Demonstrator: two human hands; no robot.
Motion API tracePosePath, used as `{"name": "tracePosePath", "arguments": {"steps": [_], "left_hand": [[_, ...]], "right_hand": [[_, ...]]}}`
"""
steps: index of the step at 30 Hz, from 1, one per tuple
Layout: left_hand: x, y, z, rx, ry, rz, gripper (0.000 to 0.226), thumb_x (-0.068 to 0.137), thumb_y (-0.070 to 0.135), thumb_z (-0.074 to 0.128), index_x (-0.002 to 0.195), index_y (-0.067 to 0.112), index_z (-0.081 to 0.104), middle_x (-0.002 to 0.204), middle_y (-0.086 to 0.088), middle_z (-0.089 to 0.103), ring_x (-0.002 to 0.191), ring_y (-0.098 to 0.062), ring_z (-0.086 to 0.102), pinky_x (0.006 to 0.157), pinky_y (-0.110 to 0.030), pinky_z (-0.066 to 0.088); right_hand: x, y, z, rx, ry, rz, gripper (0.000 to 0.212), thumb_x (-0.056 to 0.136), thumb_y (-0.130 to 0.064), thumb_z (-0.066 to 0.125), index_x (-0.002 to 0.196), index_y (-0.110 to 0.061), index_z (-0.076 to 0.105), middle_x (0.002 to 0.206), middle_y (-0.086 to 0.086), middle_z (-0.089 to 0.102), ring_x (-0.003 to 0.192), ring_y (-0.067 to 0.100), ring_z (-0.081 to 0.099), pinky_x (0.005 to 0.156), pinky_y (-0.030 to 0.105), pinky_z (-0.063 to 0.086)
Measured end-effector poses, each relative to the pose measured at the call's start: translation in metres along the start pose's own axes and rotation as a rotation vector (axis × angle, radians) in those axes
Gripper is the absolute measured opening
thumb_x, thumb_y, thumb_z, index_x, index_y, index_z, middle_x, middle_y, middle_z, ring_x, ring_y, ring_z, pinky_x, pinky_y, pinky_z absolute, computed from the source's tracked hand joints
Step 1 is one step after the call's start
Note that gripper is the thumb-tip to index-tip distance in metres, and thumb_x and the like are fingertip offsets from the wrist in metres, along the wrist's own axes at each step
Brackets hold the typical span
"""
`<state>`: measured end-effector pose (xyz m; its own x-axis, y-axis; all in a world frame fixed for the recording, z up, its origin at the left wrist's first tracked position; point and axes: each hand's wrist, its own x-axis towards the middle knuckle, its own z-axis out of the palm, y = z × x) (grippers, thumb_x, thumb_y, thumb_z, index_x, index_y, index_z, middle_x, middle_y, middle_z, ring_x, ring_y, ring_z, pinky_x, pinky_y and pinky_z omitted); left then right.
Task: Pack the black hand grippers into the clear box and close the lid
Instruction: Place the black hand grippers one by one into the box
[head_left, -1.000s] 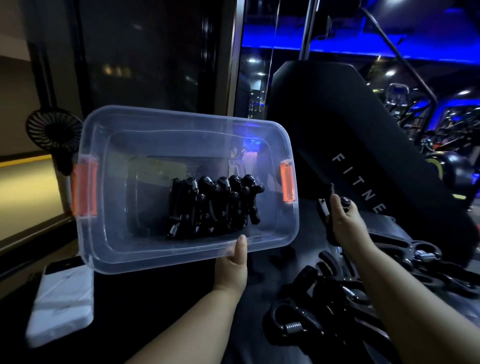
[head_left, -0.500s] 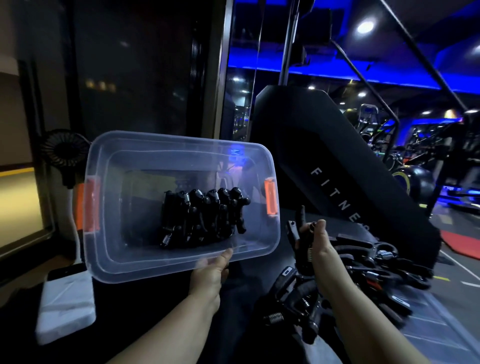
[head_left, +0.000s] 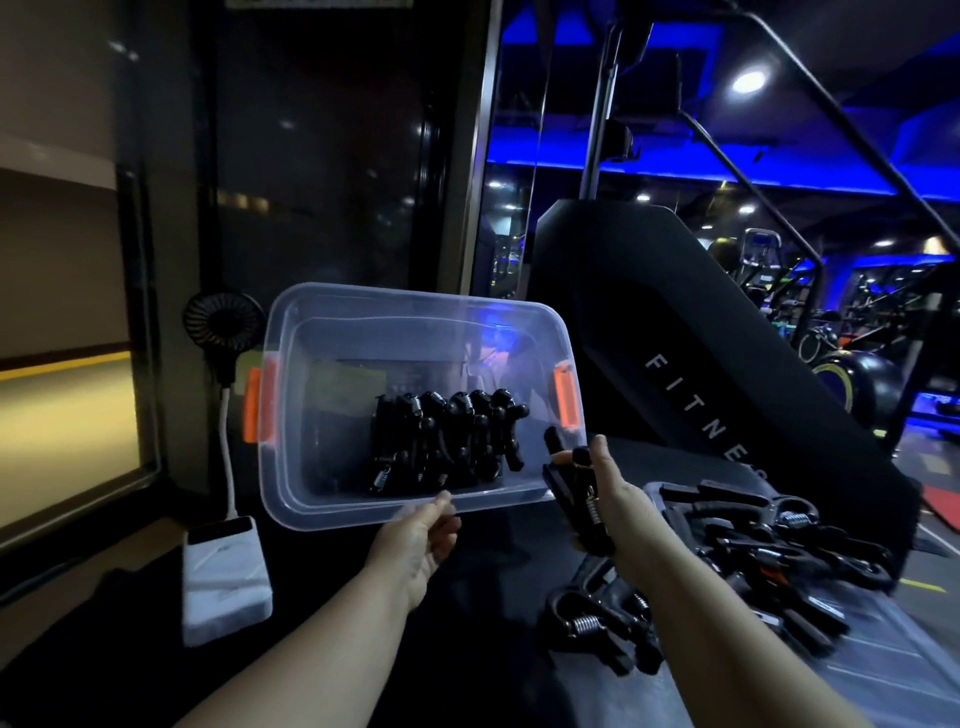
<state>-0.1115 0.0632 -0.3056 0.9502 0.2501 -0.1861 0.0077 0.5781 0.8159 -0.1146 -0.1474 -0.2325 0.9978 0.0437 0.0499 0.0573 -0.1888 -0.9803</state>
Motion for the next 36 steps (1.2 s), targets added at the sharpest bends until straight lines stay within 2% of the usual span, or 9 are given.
{"name": "tracePosePath", "arguments": {"steps": [3, 8, 11, 14, 18, 24, 30, 33, 36], "left_hand": [[-0.004, 0.001, -0.006, 0.026, -0.012, -0.025, 0.015, 0.083, 0.023, 0.07, 0.085, 0.009, 0.066, 0.075, -0.002, 0.068, 0.072, -0.013, 0.065, 0.058, -0.023, 0.051], [-0.009, 0.003, -0.013, 0.038, 0.02, -0.041, 0.019, 0.08, 0.026, 0.074, 0.084, 0.009, 0.068, 0.07, 0.0, 0.068, 0.069, -0.012, 0.064, 0.059, -0.023, 0.052], [-0.011, 0.006, -0.019, 0.047, 0.047, -0.029, 0.02, 0.078, 0.028, 0.075, 0.083, 0.01, 0.068, 0.068, 0.002, 0.067, 0.064, -0.01, 0.062, 0.056, -0.021, 0.052], [-0.012, 0.009, -0.028, 0.07, 0.069, -0.004, 0.023, 0.075, 0.03, 0.078, 0.083, 0.012, 0.067, 0.065, 0.004, 0.064, 0.061, -0.008, 0.059, 0.053, -0.02, 0.051], [-0.012, 0.009, -0.037, 0.115, 0.087, 0.005, 0.029, 0.072, 0.034, 0.08, 0.084, 0.013, 0.064, 0.067, 0.005, 0.063, 0.058, -0.006, 0.055, 0.051, -0.019, 0.048], [-0.009, 0.005, -0.045, 0.163, 0.12, 0.004, 0.04, 0.072, 0.04, 0.079, 0.097, 0.015, 0.059, 0.05, 0.008, 0.036, 0.04, -0.006, 0.022, 0.037, -0.019, 0.021], [-0.011, 0.004, -0.049, 0.161, 0.196, 0.033, 0.04, 0.071, 0.043, 0.079, 0.093, 0.017, 0.058, 0.034, 0.014, 0.039, 0.034, -0.005, 0.02, 0.032, -0.018, 0.022], [-0.013, 0.003, -0.051, 0.11, 0.209, 0.035, 0.038, 0.073, 0.039, 0.078, 0.093, 0.014, 0.057, 0.035, 0.014, 0.041, 0.034, -0.004, 0.021, 0.033, -0.016, 0.026], [-0.014, 0.001, -0.052, 0.111, 0.203, 0.029, 0.037, 0.073, 0.04, 0.078, 0.091, 0.015, 0.057, 0.038, 0.014, 0.038, 0.036, -0.005, 0.023, 0.04, -0.017, 0.031]], "right_hand": [[0.002, -0.005, 0.008, 0.065, -0.066, 0.038, 0.078, 0.051, -0.092, 0.05, 0.093, -0.032, 0.076, 0.08, -0.004, 0.071, 0.061, 0.013, 0.063, 0.057, 0.027, 0.047], [0.001, -0.015, 0.022, 0.043, -0.194, 0.001, 0.015, 0.081, -0.044, 0.068, 0.094, -0.037, 0.065, 0.078, -0.003, 0.059, 0.054, 0.007, 0.054, 0.047, 0.019, 0.042], [0.003, -0.014, 0.025, -0.05, -0.202, -0.01, 0.032, 0.086, -0.017, 0.064, 0.11, -0.035, 0.055, 0.077, 0.003, 0.054, 0.053, 0.013, 0.05, 0.048, 0.024, 0.044], [0.005, -0.016, 0.027, -0.142, -0.142, 0.017, 0.018, 0.083, -0.011, 0.062, 0.099, -0.016, 0.056, 0.076, 0.01, 0.053, 0.059, 0.021, 0.053, 0.054, 0.029, 0.048], [0.01, -0.02, 0.02, -0.273, -0.081, 0.054, 0.004, 0.076, -0.006, 0.056, 0.072, -0.007, 0.055, 0.051, 0.005, 0.051, 0.041, 0.017, 0.052, 0.045, 0.021, 0.041], [0.012, -0.025, 0.014, -0.497, -0.218, 0.191, 0.013, 0.088, -0.011, 0.046, 0.097, -0.018, 0.05, 0.079, 0.013, 0.05, 0.052, 0.022, 0.052, 0.049, 0.03, 0.049], [0.012, -0.031, 0.008, -0.656, -0.247, 0.193, 0.018, 0.09, -0.017, 0.045, 0.106, -0.026, 0.048, 0.081, 0.011, 0.049, 0.047, 0.017, 0.047, 0.039, 0.018, 0.039], [0.014, -0.029, 0.005, -0.682, -0.242, 0.19, 0.018, 0.092, -0.03, 0.052, 0.108, -0.021, 0.052, 0.077, 0.01, 0.049, 0.046, 0.017, 0.047, 0.041, 0.018, 0.038], [0.018, -0.029, 0.001, -0.662, -0.266, 0.16, 0.037, 0.088, -0.049, 0.059, 0.101, -0.014, 0.057, 0.068, 0.01, 0.047, 0.042, 0.016, 0.038, 0.042, 0.018, 0.031]]}}
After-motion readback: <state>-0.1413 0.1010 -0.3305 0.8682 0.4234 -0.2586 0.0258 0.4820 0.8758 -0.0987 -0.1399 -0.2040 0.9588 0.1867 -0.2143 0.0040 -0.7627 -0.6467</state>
